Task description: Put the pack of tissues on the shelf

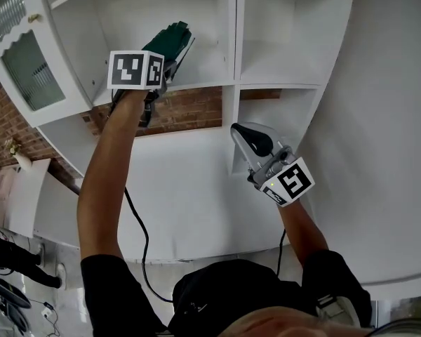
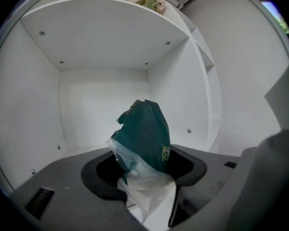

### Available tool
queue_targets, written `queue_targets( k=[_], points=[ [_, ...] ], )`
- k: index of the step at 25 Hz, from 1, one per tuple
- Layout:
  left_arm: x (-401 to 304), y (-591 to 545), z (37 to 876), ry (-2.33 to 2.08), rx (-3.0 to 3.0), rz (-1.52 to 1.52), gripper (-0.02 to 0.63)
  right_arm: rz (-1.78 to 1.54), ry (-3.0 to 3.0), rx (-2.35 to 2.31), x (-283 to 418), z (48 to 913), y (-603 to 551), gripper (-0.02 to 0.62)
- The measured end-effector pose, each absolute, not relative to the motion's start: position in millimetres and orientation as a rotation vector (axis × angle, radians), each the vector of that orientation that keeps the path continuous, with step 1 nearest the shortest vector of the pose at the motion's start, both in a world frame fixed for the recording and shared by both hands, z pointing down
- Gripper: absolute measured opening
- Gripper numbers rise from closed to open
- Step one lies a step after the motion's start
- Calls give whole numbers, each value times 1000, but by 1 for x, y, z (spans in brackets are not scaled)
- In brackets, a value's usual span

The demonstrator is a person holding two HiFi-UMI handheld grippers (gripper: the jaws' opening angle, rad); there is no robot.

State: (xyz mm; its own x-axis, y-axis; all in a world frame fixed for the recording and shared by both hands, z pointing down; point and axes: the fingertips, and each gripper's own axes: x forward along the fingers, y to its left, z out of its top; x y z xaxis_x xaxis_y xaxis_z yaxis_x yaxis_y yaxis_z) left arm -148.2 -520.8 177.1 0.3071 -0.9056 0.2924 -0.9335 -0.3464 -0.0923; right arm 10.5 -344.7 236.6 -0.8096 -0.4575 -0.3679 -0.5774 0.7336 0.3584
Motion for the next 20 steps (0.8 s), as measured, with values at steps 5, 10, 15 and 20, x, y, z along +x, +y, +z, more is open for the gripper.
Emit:
queue_targets(
  k=[5, 10, 15, 20],
  points=[
    [-150, -530, 184, -1719, 2430, 482, 262, 686, 2684, -819, 11, 236, -346, 2],
    [-145, -534, 187, -1680, 2454, 453, 288, 673, 2687, -830, 12, 241, -352, 2],
    [-147, -534, 176, -1712, 2496, 338, 346, 666, 2686, -840, 12, 242, -355, 2],
    [-147, -527, 166, -1724, 2576, 229, 415, 662, 2685, -842, 10, 243, -358, 2]
  ],
)
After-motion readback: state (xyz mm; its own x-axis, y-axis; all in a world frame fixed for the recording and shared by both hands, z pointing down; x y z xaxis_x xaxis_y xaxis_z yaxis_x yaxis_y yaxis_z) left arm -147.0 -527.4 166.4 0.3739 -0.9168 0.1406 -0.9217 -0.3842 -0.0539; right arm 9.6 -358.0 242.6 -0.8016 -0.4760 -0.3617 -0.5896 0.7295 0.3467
